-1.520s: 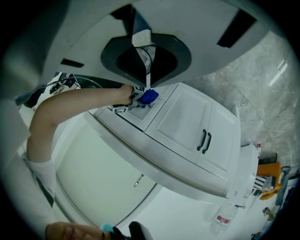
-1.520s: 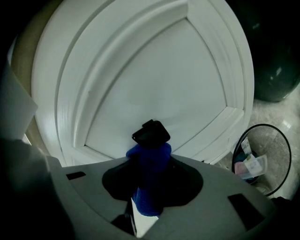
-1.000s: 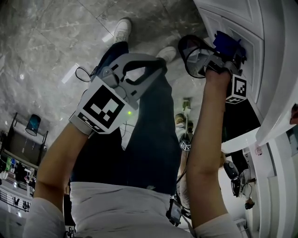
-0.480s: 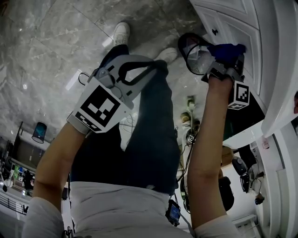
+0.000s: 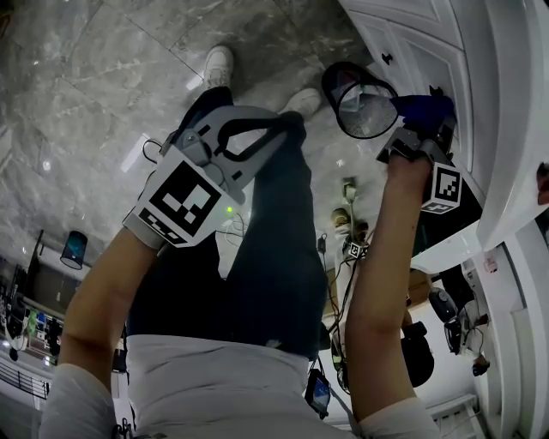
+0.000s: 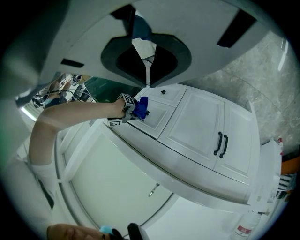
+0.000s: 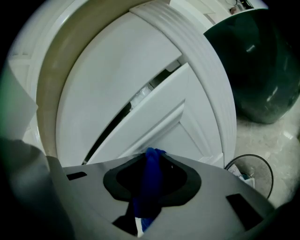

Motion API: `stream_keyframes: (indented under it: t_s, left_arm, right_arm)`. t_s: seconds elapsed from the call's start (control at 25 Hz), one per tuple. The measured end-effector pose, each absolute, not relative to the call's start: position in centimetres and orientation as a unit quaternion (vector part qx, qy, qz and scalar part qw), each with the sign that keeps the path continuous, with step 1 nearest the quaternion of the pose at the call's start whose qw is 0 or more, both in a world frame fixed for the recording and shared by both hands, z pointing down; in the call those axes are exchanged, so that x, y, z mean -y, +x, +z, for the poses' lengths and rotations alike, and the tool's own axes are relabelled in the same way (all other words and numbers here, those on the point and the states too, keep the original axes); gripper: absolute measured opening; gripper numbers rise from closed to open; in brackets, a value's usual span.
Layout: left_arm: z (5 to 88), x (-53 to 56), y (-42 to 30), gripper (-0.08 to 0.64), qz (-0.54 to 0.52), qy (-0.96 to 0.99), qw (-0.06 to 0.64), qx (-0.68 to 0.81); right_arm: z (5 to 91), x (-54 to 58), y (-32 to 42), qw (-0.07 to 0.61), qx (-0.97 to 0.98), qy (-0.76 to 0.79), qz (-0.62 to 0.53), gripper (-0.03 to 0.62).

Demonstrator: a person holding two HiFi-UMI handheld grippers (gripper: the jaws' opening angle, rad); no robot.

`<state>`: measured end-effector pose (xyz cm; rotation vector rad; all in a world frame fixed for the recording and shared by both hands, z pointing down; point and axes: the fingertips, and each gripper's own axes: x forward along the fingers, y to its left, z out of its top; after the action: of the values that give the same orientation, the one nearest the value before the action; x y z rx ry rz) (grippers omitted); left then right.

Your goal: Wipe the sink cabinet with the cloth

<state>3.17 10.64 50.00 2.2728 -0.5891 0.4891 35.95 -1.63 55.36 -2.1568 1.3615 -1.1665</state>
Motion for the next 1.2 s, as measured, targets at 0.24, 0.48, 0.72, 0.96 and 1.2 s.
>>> stream_keyframes:
  t_s: [0.24,0.48,0.72,0.96,1.2]
  left_arm:
    - [49.9,-10.2,3.9,0.012,0.188,0.882,0.366,0.231]
    - [50.3,-9.8,4.2,0.012,0.193,0.881,0.365,0.230]
    - [50.5,-9.4,5.2,0.012,0.194,0.878,0.366,0.239]
    - [50.6,-9.0,5.7,0.012,0.188,0.871,0.373,0.257]
    - [50.9,-9.0,5.9,0.012,0.192,0.868,0.375,0.262]
  right_arm:
    - [56.6,2.1,35.8,0.136,-0.494,-0.749,-0.420,0.092]
    - [56.9,2.2,35.5,0.141,-0.501,-0.737,-0.431,0.092]
    - [57.3,1.2,36.7,0.193,-0.430,-0.777,-0.416,0.092]
    - [62.5,1.1,37.6,0.197,-0.391,-0.760,-0.481,0.086]
    - [64.0,1.6,36.9,0.163,-0.426,-0.737,-0.499,0.086]
